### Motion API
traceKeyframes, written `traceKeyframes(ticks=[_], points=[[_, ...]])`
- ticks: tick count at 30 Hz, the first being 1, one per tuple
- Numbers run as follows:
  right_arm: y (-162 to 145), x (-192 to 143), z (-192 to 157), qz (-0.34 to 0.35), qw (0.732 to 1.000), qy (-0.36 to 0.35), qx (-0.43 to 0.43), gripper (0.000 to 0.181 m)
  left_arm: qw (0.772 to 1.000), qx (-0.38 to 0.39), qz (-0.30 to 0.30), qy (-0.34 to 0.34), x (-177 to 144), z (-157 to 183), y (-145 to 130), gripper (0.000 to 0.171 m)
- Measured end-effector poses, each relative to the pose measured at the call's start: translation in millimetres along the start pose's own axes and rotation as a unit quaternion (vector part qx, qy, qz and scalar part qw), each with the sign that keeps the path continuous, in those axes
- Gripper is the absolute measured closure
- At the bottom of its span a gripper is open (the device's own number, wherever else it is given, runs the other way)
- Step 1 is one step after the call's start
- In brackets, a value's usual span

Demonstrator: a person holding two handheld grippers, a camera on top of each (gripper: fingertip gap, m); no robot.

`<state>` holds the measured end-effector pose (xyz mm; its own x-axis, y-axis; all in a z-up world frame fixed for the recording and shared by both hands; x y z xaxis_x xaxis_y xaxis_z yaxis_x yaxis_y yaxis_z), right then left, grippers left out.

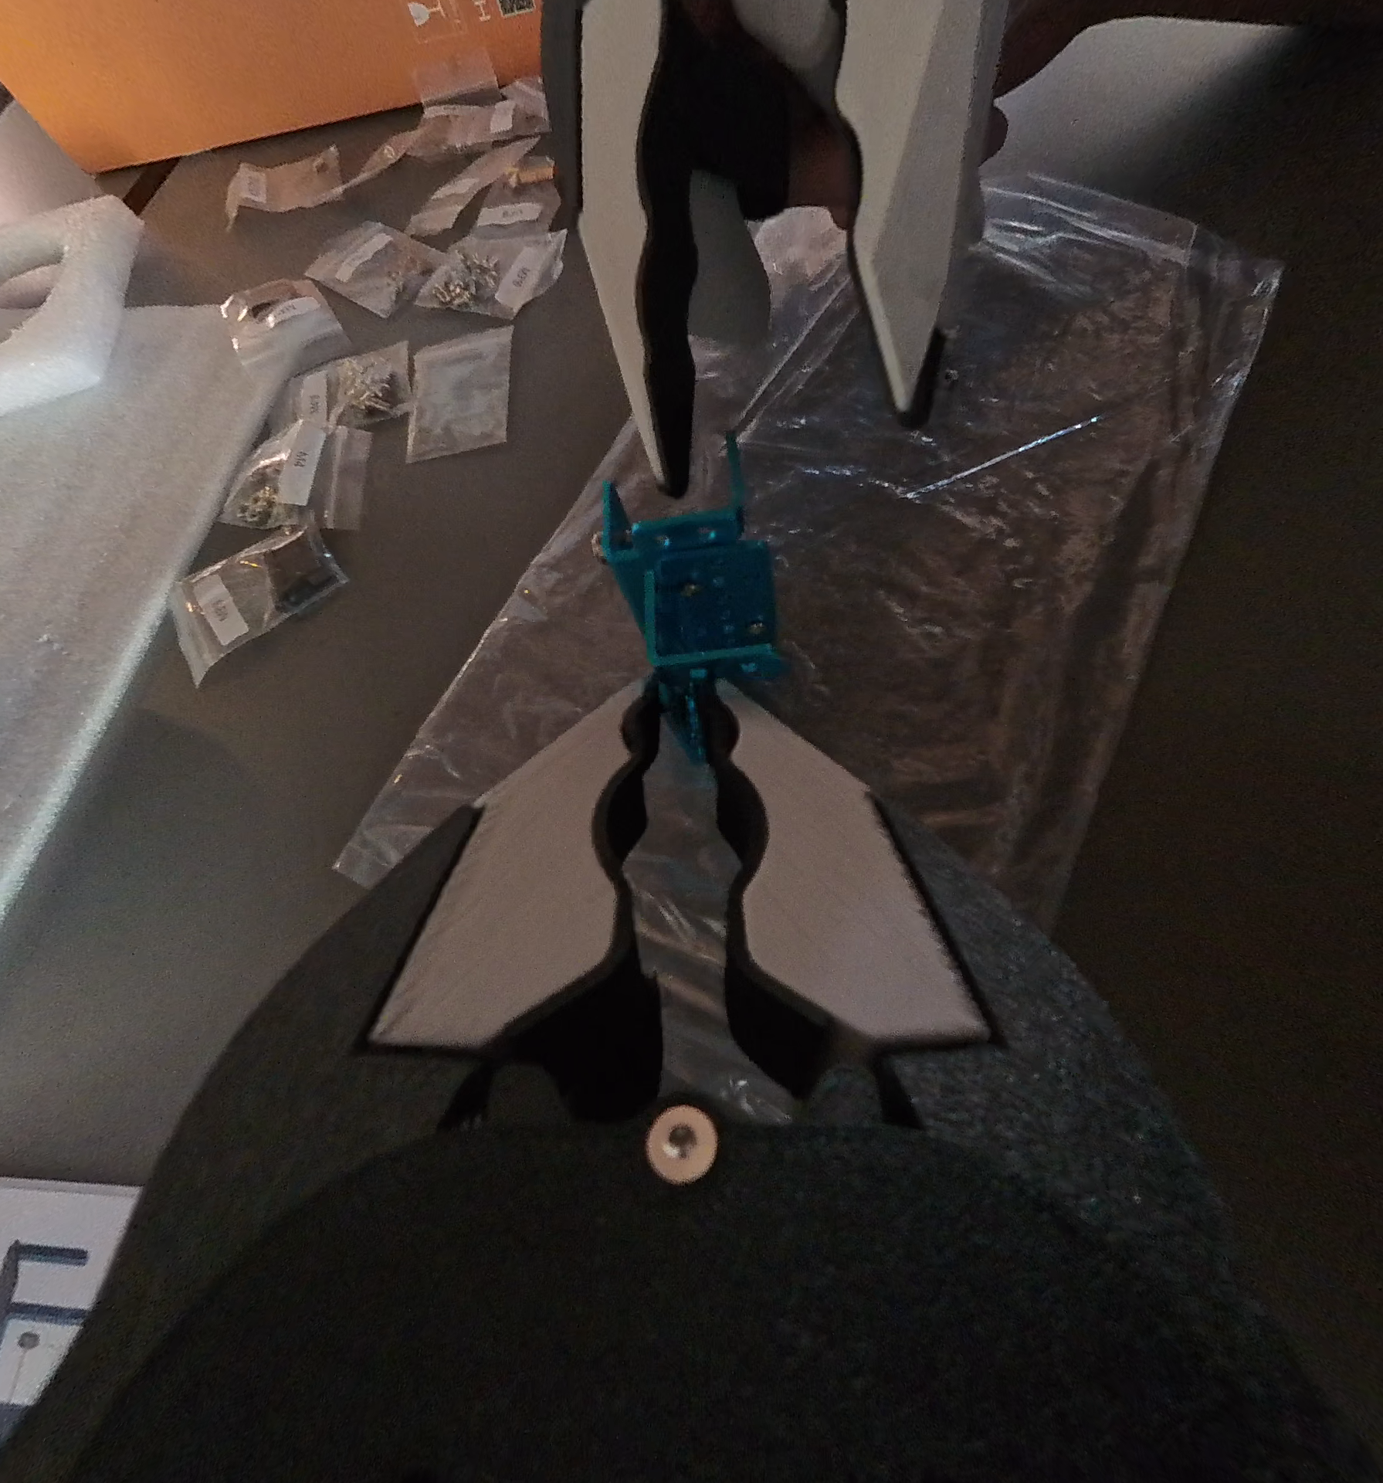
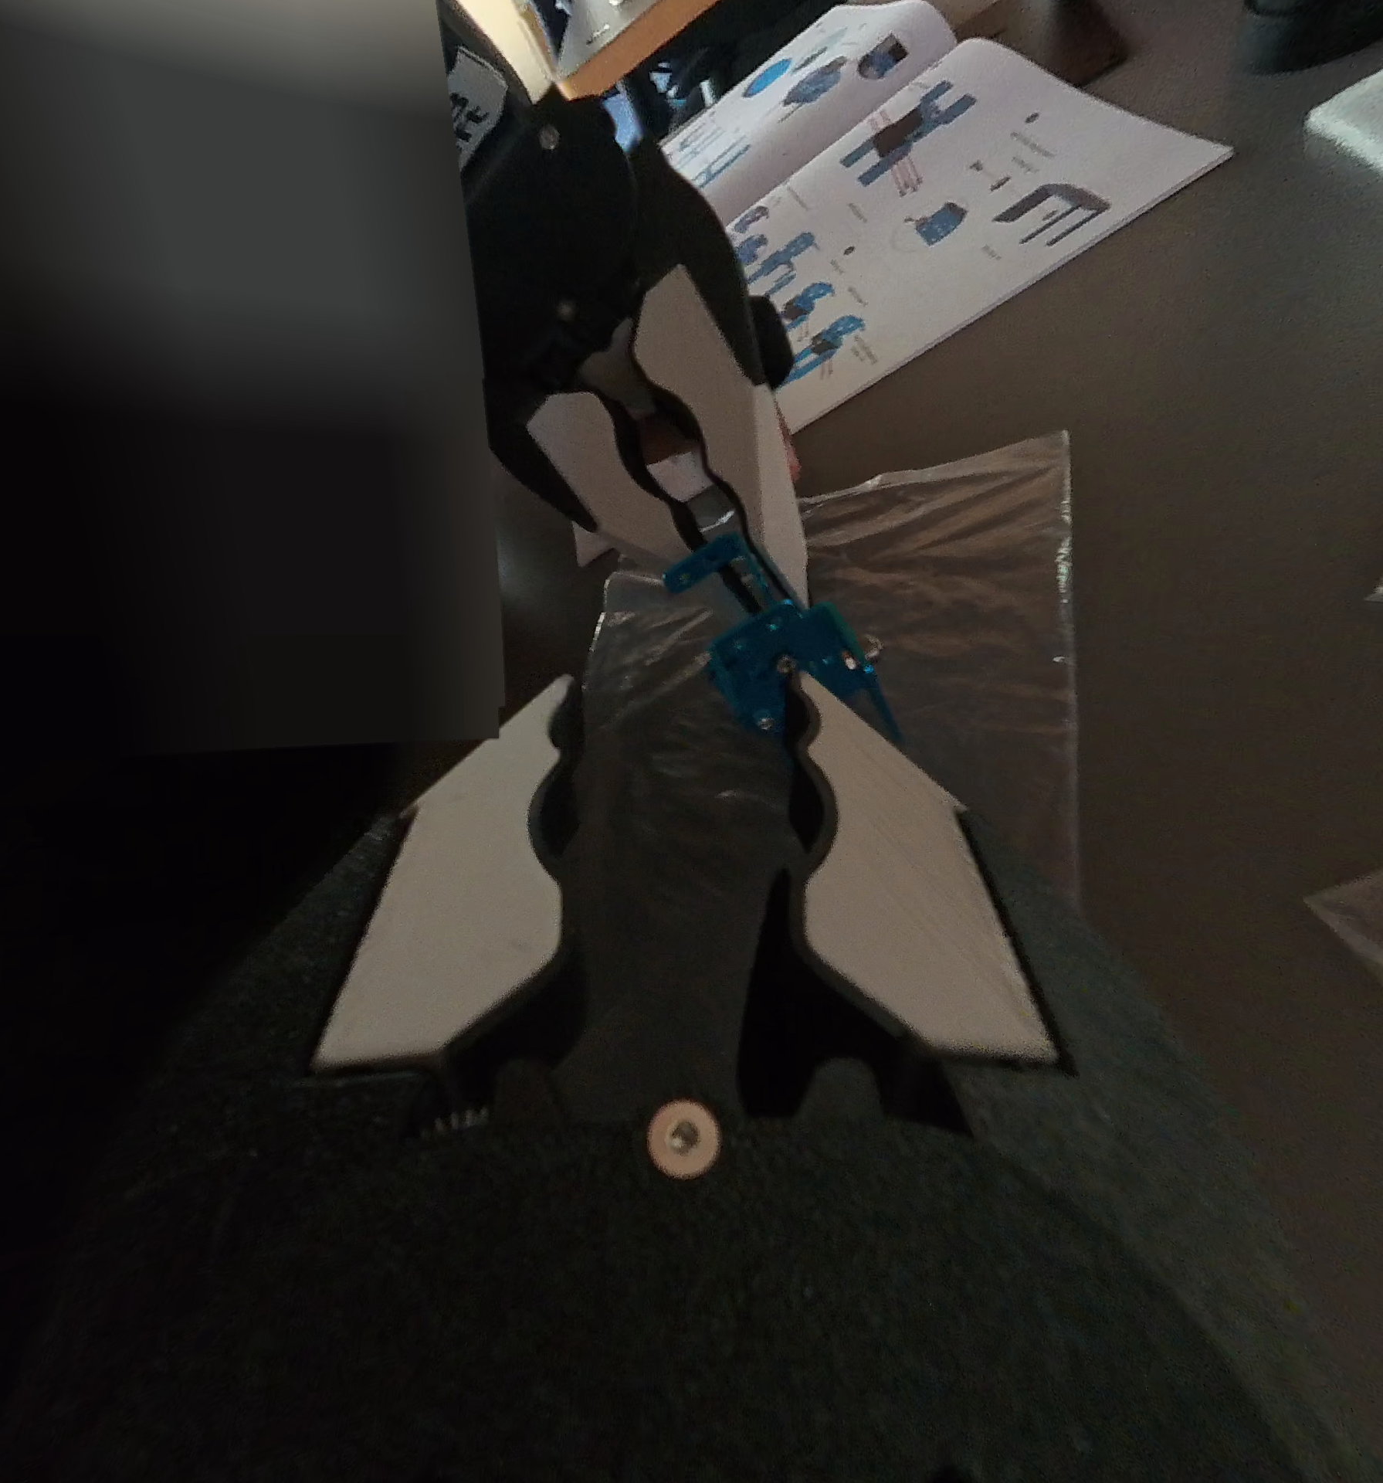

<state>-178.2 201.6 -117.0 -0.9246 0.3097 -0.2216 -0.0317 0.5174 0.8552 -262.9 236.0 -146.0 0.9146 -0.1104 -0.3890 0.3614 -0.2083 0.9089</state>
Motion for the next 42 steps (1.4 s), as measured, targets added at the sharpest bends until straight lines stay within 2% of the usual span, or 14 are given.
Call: traceKeyframes(ticks=[6,10,14,18,20,22,27,31,36,42], points=[[0,-4,3,0.0,0.999,-0.032,-0.039,0.134,1.0,0.002,-0.002,-0.001,-4,0,2,0.156],[3,-7,4,0.005,0.997,-0.044,-0.058,0.135,1.0,0.006,-0.001,-0.001,-10,0,6,0.146],[5,-11,5,0.01,0.997,-0.047,-0.054,0.135,0.997,-0.049,0.008,0.051,-33,-2,14,0.141],[4,-5,-1,0.013,0.999,-0.025,-0.047,0.131,0.978,-0.16,0.094,0.098,-53,29,43,0.139],[0,-2,-1,0.003,0.998,-0.025,-0.055,0.125,0.967,-0.201,0.104,0.118,-41,47,49,0.135],[-4,0,-2,-0.009,0.997,-0.023,-0.068,0.121,0.962,-0.214,0.095,0.142,-23,58,48,0.123],[2,-5,-3,0.017,0.999,-0.001,-0.051,0.121,0.953,-0.209,0.03,0.219,10,55,34,0.12],[20,-21,5,0.064,0.997,-0.01,-0.039,0.127,0.946,-0.187,-0.01,0.264,20,49,29,0.12],[5,-18,22,-0.025,0.997,-0.017,-0.066,0.127,0.94,-0.184,-0.014,0.286,20,51,29,0.12],[3,-8,23,-0.057,0.995,0.001,-0.086,0.126,0.937,-0.18,-0.013,0.299,20,50,27,0.121]])
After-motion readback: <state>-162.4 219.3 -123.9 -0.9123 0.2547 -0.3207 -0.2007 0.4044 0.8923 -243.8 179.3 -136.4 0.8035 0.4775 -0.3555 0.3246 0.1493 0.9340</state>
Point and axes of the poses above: each gripper's, where its closed fingertips meet, x out along the fingers, y out of its top, z = x × y across the jaws, the point moved 4 cm from there along -x, back along the fingers, and after that the axes turned 13 degrees about z, right-handed, at the moved point
